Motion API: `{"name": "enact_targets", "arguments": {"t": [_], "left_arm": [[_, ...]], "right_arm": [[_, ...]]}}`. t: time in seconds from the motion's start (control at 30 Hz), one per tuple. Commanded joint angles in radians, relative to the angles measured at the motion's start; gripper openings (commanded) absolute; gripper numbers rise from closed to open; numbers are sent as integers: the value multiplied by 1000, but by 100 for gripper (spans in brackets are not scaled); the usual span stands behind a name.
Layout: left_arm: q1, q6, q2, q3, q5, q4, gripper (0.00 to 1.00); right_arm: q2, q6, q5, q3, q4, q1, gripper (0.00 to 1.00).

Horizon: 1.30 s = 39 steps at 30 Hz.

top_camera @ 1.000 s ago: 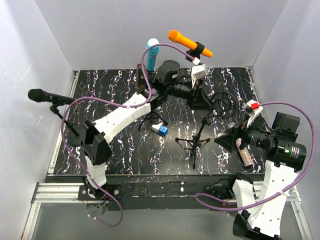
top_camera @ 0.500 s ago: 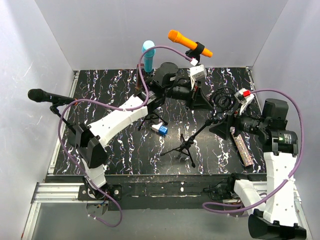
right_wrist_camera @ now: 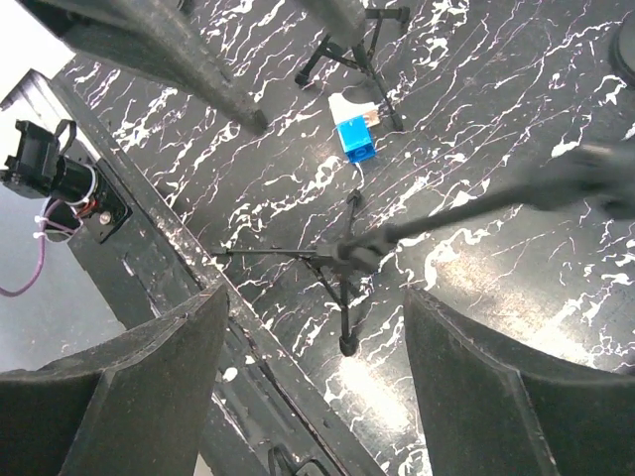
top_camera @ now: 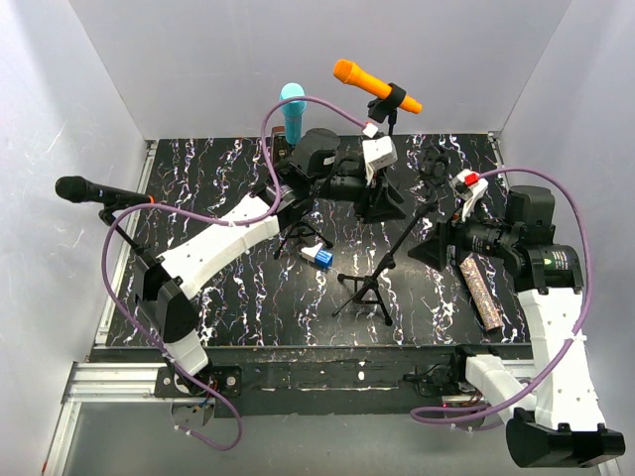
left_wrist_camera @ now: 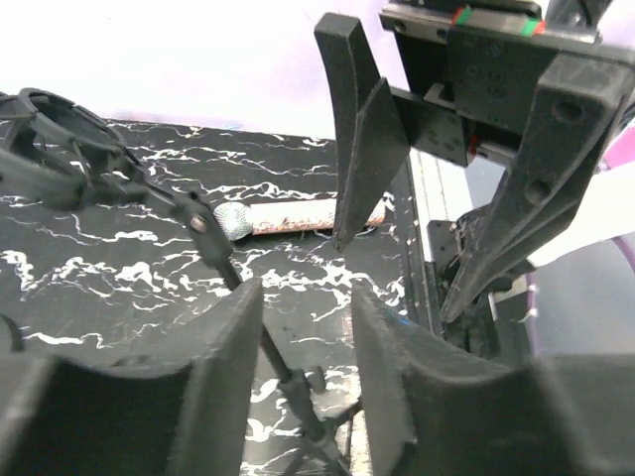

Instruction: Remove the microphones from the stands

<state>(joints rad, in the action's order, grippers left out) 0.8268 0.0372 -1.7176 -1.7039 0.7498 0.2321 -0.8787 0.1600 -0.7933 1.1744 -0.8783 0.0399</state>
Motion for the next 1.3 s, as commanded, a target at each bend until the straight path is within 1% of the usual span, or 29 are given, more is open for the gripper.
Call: {"name": "enact_targets", "arguments": {"t": [0.0, 0.03, 0.07, 0.13, 0.23, 0.3, 0.43, 0.53, 0.63, 0.73, 0.87, 1.0, 1.07, 1.17, 1.27], "left_arm": [[-2, 46, 84, 6, -53, 41, 55], [-2, 33, 85, 9, -61, 42, 64], [-2, 23, 84, 15, -66, 41, 68], [-2, 1, 78, 24, -63, 35, 70], [-2, 6, 72, 15, -53, 36, 73], [-2, 44, 78, 6, -58, 55, 75], [-2, 170, 107, 6, -46, 139, 78], [-2, 272, 131, 4, -50, 202, 82], [-2, 357, 142, -14, -61, 272, 83], [-2, 357, 141, -51, -79, 335, 83], [-2, 362, 136, -100, -118, 415, 83], [-2, 397, 133, -138, -151, 481, 83], [0, 374, 124, -158, -165, 486, 83], [14, 323, 108, -183, -200, 486, 83], [40, 378, 115, -177, -251, 496, 83]], "right_arm": [[10, 36, 19, 33, 29, 21, 77], [14, 38, 23, 31, 25, 21, 77], [15, 39, 28, 27, 25, 23, 77], [23, 20, 51, 7, 33, 23, 77], [23, -127, 169, -12, 76, -1, 78], [4, -198, 186, 2, 67, -56, 78], [-74, -325, 323, 14, 55, -104, 81], [-149, -375, 404, 7, 42, -132, 80], [-212, -408, 405, -30, 80, -156, 77], [-273, -450, 396, -68, 165, -166, 74], [-362, -516, 430, -88, 272, -172, 75], [-459, -543, 457, -84, 320, -173, 75], [-503, -565, 492, -76, 325, -176, 75], [-574, -597, 494, -71, 355, -178, 74], [-652, -634, 493, -53, 375, -179, 70]]}}
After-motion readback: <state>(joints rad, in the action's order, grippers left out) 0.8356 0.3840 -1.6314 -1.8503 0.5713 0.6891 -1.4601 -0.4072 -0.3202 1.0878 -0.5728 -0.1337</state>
